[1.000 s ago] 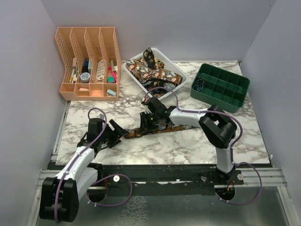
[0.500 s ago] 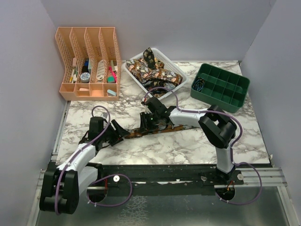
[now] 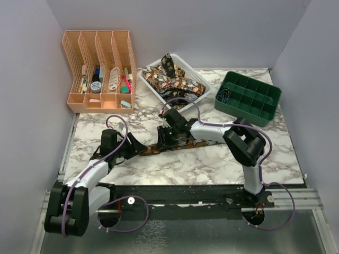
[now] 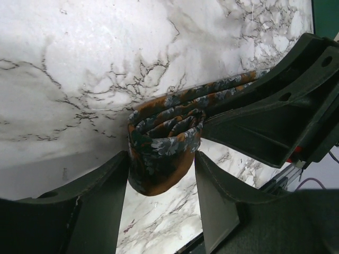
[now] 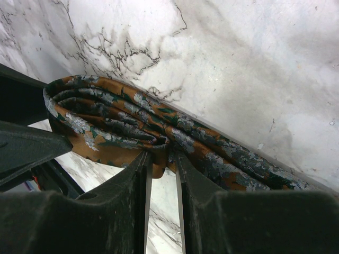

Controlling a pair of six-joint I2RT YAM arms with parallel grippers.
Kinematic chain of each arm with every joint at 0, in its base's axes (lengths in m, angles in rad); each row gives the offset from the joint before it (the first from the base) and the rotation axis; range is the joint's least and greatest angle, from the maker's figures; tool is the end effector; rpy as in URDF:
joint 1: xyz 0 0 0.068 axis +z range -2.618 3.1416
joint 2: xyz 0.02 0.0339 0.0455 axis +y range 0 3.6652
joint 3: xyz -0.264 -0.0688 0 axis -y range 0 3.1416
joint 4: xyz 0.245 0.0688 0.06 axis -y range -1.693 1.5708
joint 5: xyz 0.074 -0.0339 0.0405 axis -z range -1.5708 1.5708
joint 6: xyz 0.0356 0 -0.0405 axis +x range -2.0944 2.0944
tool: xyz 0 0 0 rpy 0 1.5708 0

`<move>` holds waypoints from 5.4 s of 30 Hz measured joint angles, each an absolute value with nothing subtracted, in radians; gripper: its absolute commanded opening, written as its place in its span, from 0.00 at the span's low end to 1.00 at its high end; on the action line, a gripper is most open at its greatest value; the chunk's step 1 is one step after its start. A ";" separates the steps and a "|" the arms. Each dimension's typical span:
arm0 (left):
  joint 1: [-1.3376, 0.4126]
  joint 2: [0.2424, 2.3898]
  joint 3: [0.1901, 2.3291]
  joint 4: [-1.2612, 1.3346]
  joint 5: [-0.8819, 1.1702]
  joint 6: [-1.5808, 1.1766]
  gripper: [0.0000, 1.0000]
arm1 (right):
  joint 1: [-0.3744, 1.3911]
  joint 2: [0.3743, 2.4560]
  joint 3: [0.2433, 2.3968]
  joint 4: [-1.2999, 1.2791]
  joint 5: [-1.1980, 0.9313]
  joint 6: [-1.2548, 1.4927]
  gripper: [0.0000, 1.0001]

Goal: Roll the ties
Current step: Roll the tie at the center of the board.

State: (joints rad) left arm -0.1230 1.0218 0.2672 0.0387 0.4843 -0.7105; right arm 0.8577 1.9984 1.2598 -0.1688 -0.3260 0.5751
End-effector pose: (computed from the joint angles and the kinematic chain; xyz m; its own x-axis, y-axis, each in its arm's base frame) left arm 0.1780 -0.0387 0.1453 -0.7919 -0.4837 -0.3726 -0.0782 0.6856 -0.7237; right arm 0.2644 0.3231 0.1483 -0.8924 -0.2441 -0.3795 -0.4292 0.7190 0.5467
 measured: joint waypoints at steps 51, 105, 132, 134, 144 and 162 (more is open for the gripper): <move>-0.197 1.060 0.289 -0.016 0.418 -0.702 0.45 | 0.858 2.013 1.291 -0.208 -0.322 0.574 0.29; -0.349 1.139 0.563 -0.287 0.134 -0.665 0.16 | 0.813 1.882 1.169 -0.113 -0.124 0.128 0.83; -0.349 1.183 0.616 -0.296 0.076 -0.648 0.15 | 0.790 1.882 1.117 -0.076 -0.313 0.043 0.68; -0.349 1.188 0.624 -0.307 0.087 -0.619 0.15 | 0.790 1.883 1.118 -0.076 -0.302 0.052 0.68; -0.372 1.236 0.735 -0.385 0.044 -0.533 0.12 | 0.790 1.883 1.123 -0.080 -0.285 0.080 0.70; -0.543 1.408 0.932 -0.526 -0.231 -0.381 0.12 | 0.765 1.795 1.088 -0.096 -0.250 0.238 0.78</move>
